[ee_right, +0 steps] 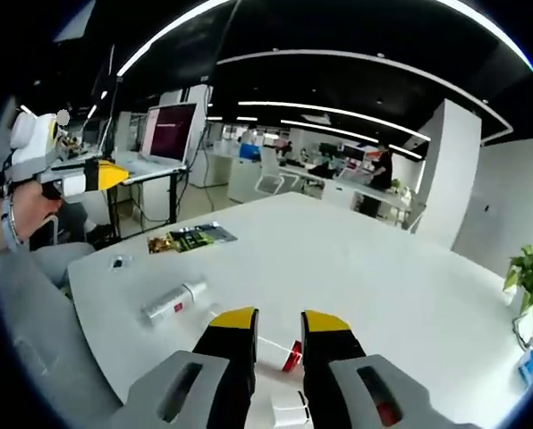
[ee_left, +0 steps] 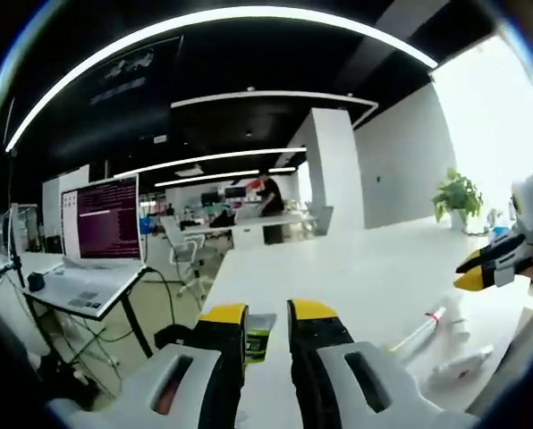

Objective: Arrange the skincare products in the storage area until every visible bottle or jar stands upright without overlapping.

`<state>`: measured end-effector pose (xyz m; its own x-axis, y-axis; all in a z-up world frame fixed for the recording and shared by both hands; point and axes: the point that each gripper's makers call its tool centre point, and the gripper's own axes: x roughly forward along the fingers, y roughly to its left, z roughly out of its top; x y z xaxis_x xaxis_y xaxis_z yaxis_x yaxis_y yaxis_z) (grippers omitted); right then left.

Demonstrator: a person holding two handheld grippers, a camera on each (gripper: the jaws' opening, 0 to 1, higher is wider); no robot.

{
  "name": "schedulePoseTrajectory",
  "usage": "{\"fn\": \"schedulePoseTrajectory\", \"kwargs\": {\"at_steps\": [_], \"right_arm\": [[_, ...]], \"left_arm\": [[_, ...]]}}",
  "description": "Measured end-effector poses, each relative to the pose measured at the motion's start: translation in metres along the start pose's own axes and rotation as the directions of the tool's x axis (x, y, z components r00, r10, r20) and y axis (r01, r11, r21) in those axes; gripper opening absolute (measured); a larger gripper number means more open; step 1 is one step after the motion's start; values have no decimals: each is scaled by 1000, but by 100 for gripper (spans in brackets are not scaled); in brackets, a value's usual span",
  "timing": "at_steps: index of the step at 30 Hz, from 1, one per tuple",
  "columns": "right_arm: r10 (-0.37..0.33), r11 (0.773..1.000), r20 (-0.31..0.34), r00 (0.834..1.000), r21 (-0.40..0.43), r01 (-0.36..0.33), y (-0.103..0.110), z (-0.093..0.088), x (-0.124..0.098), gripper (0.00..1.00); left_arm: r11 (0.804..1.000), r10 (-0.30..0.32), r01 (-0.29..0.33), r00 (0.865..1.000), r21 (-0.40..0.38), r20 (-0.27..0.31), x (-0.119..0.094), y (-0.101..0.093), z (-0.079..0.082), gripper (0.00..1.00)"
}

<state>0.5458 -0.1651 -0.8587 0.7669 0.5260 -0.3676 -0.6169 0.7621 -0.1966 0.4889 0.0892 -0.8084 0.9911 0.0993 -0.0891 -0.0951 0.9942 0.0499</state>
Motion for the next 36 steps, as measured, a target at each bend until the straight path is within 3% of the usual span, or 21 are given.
{"fn": "schedulePoseTrajectory", "kwargs": {"at_steps": [8, 13, 17, 19, 21, 22, 25, 36], "right_arm": [[13, 1000, 10, 1000, 9, -13, 2, 3, -2, 15], [21, 1000, 4, 1000, 4, -21, 4, 2, -2, 16], [25, 1000, -4, 1000, -1, -25, 5, 1, -1, 16], [30, 1000, -17, 999, 1, -30, 6, -2, 0, 16], [31, 1000, -27, 999, -3, -31, 6, -4, 0, 16], [31, 1000, -28, 999, -4, -31, 6, -4, 0, 16], [34, 999, -32, 999, 11, -33, 5, -5, 0, 16], [33, 999, -53, 998, 30, -32, 3, -10, -1, 15]], "left_arm": [[999, 22, -24, 998, -29, -56, 0, 8, -8, 17], [997, 58, -63, 994, -48, -97, 2, 15, -4, 25], [996, 87, -88, 993, -16, -79, 7, 16, -1, 30], [995, 96, -96, 993, 1, -75, 9, 15, -10, 31], [994, 85, -73, 985, 79, -152, 9, 12, -27, 31], [994, 90, -75, 977, 80, -192, 8, 13, -32, 30], [997, 67, -62, 985, 37, -160, 10, 9, -29, 30], [998, 37, -28, 981, 52, -189, 11, 2, -35, 32]]}}
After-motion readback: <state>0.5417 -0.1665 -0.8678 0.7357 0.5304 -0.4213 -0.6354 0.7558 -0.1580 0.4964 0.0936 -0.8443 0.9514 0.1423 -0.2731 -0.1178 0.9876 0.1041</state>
